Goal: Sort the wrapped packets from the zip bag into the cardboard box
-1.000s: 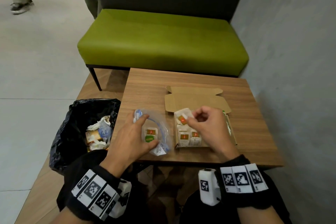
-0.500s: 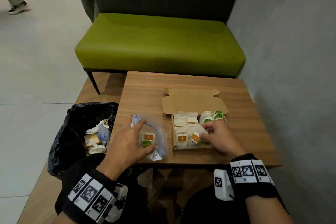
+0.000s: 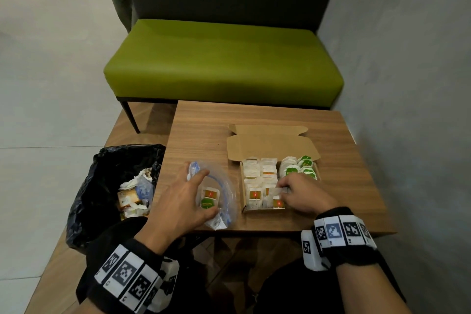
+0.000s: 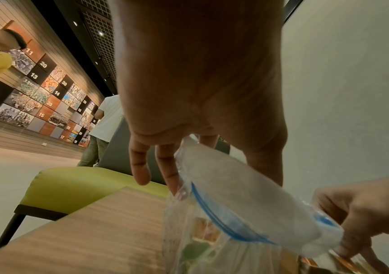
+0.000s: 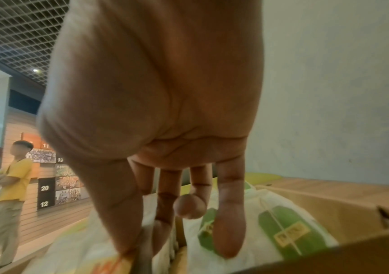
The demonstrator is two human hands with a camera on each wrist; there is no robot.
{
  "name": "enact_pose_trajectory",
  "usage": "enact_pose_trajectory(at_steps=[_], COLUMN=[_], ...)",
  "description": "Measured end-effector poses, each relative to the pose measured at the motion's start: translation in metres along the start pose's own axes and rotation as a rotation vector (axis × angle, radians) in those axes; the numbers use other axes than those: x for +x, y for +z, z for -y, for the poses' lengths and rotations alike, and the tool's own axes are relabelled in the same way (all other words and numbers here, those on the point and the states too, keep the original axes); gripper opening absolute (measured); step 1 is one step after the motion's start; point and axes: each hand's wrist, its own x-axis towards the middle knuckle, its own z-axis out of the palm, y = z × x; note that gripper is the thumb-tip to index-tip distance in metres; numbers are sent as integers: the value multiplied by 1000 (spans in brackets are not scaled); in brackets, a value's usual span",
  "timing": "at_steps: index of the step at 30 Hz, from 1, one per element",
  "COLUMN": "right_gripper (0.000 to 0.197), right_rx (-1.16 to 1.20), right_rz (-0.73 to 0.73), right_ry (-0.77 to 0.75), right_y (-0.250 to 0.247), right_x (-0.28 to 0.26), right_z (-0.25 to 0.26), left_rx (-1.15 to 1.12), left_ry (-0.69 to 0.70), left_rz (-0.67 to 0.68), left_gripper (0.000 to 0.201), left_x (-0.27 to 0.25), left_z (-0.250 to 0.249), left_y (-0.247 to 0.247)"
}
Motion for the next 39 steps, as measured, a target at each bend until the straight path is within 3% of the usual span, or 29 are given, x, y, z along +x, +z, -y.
enact_pose_trajectory(at_steps=[7, 16, 21, 28, 31, 35, 39], right_gripper=[22, 32, 37, 53, 45, 19, 7], right_rx=[-44, -130, -46, 125, 254, 373, 531], right_rz=[-143, -188, -277, -249, -368, -566, -514], right_ry=[19, 43, -3, 30, 26, -112, -276], right_y=[12, 25, 31, 29, 21, 14, 22], right_x=[3, 9, 9, 6, 2, -10, -20], right_z=[10, 14, 15, 1, -2, 15, 59], left_rx=[-16, -30, -28, -21, -35, -77, -85], left_ry=[2, 0, -3, 2, 24, 80, 130], left_rz=[-2, 0, 0, -3, -6, -27, -60], left_gripper=[90, 92, 92, 93, 93, 92, 91], left_x=[0, 1, 1, 1, -1, -6, -10], left_z=[1, 2, 2, 3, 1, 0, -4], left_y=[0, 1, 1, 3, 2, 3, 5])
